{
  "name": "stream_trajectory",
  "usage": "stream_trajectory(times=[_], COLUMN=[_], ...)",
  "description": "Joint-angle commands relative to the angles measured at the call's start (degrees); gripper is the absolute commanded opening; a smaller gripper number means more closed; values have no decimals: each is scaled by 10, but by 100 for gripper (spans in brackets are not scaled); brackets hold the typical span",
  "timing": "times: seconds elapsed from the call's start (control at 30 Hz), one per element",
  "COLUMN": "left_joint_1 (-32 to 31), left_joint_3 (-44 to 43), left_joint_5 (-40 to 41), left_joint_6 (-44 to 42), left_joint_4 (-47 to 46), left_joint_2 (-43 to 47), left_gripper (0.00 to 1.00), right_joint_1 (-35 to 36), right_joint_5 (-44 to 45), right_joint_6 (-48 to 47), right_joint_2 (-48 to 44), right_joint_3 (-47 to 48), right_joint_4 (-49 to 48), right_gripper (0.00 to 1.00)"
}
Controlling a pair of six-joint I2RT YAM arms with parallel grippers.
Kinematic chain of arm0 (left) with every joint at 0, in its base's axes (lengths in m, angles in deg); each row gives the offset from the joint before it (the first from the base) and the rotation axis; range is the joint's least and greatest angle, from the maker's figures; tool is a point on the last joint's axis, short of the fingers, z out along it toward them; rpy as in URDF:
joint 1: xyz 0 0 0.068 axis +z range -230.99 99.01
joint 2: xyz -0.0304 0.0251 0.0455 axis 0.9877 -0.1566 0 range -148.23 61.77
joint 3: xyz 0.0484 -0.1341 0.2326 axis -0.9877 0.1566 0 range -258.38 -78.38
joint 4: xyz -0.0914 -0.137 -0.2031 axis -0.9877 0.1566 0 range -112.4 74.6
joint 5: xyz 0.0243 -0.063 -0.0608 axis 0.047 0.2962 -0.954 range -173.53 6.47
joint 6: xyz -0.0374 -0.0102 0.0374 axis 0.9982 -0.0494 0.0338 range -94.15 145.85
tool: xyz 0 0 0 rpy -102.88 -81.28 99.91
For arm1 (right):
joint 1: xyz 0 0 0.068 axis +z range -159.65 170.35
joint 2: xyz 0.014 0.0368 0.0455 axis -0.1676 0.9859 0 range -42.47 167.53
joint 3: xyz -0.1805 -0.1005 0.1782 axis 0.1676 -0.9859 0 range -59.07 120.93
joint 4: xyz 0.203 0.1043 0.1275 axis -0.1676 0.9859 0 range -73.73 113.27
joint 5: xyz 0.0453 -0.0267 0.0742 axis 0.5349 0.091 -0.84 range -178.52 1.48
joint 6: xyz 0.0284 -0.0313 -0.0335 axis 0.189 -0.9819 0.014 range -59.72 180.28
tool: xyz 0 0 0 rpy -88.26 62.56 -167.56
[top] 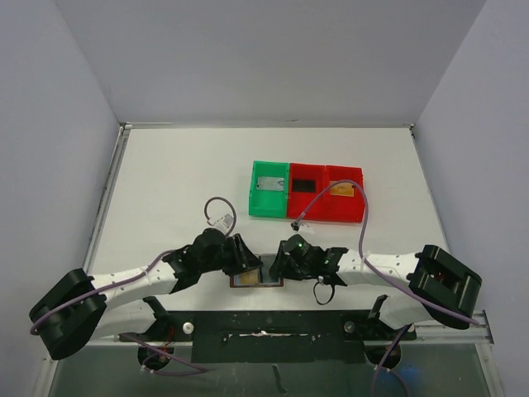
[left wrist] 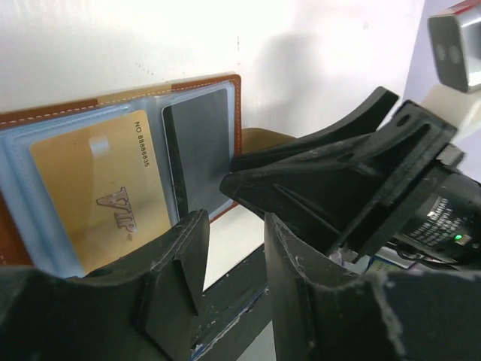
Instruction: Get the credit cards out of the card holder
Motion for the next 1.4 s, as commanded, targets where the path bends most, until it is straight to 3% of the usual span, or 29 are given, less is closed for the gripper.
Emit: stream_trajectory(times=[0.0,0.17,0.43,0.6,0.77,1.13,1.37], left_joint_1=[3,2,6,9,6,7,19], left_joint_3=[-31,-53,-47,-66,-116,-99,-123], left_joint_5=[-35,-38,0,-34,1,31,-6], left_joint_6=[-1,-11,-28,-45,-57,-51,-97], left_joint_4=[-74,-62,-16,-39,54,87,95], left_joint_2=[-48,-104,-87,-131,-177,-136,-134], left_gripper=[35,35,36,37,37,39,41], right_joint_1=[-2,-2,-2,-5,-10,-17,-19], right_joint_5=[11,17,14,10,0,-3,-6], right_joint_6=[29,31,38,37,37,47,47], right_joint_2=[4,16,6,0,7,32,37], right_joint_3=[-32,-39,-56,-69,-76,-85,-89], right_joint_4=[-10,2,-15,-36,-51,-68,-78], right_gripper=[35,34,34,34,34,31,27])
